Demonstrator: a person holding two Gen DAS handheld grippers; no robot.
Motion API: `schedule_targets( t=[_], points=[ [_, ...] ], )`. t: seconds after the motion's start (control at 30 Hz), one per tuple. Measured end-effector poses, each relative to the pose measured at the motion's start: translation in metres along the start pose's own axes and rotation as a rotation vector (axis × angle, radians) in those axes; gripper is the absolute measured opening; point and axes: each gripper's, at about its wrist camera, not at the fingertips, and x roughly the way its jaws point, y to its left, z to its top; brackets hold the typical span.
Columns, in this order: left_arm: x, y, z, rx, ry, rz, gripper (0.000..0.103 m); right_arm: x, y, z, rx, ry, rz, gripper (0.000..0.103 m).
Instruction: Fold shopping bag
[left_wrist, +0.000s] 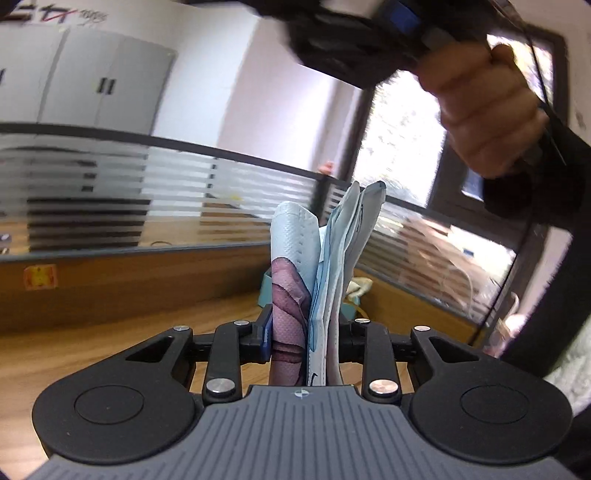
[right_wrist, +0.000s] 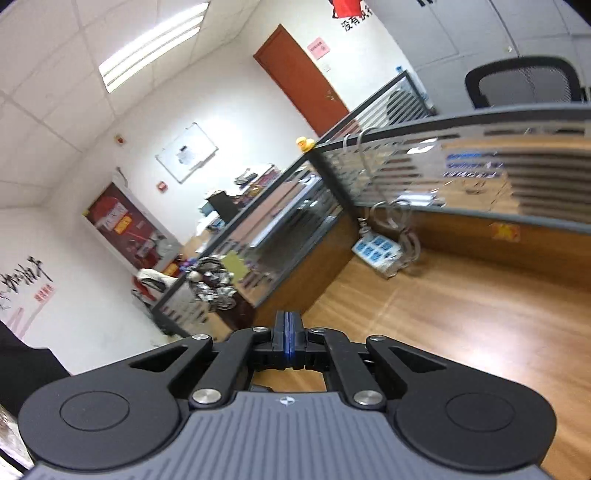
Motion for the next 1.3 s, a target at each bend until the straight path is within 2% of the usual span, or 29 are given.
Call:
schedule_targets(
  t=[0.13,0.23,0.33,0.47,0.5,0.53,0.57,0.63,0.87,1.1,1.17,1.2,1.23,1.3],
  points=[
    [-0.006,0.018,-0.002,-0.095,-0.040,0.055,0.032,-0.010,-0.003,-0.003,-0.026,-0.012,-0.072,0.001],
    [-0.015,0.037,-0.002,-0.221,-0.092,0.090,0.032,-0.018,-0.004,-0.005,-0.045,-0.020,-0.126,0.003],
    [-0.024,0.055,-0.001,-0.357,-0.149,0.097,0.033,-0.027,-0.018,-0.021,-0.070,-0.025,-0.207,0.003],
    [-0.032,0.070,0.004,-0.478,-0.218,0.088,0.034,-0.025,-0.028,-0.038,-0.086,-0.025,-0.254,0.004],
    [-0.033,0.071,0.006,-0.495,-0.228,0.079,0.034,-0.025,-0.030,-0.043,-0.090,-0.025,-0.265,0.008],
    [-0.035,0.074,0.007,-0.522,-0.241,0.062,0.035,-0.024,-0.032,-0.046,-0.094,-0.026,-0.270,0.019],
    [-0.036,0.077,0.009,-0.545,-0.251,0.045,0.035,-0.022,-0.034,-0.053,-0.111,-0.033,-0.267,0.024],
    [-0.038,0.080,0.011,-0.582,-0.262,0.021,0.036,-0.016,-0.034,-0.061,-0.152,-0.040,-0.261,0.026],
    [-0.032,0.079,0.016,-0.643,-0.234,-0.008,0.038,0.002,-0.025,-0.078,-0.298,-0.017,-0.266,0.026],
    [-0.014,0.086,0.005,-0.707,-0.133,-0.018,0.038,0.011,-0.029,-0.092,-0.374,0.034,-0.274,0.026],
    [-0.010,0.090,0.002,-0.723,-0.118,-0.017,0.039,0.013,-0.032,-0.094,-0.381,0.046,-0.271,0.023],
    [-0.007,0.092,-0.001,-0.740,-0.111,-0.021,0.039,0.014,-0.032,-0.095,-0.385,0.048,-0.265,0.017],
    [-0.005,0.095,-0.003,-0.760,-0.105,-0.025,0.040,0.015,-0.034,-0.096,-0.377,0.059,-0.251,0.006],
    [-0.003,0.098,-0.006,-0.783,-0.102,-0.029,0.040,0.017,-0.038,-0.097,-0.356,0.080,-0.222,0.002]
  ],
)
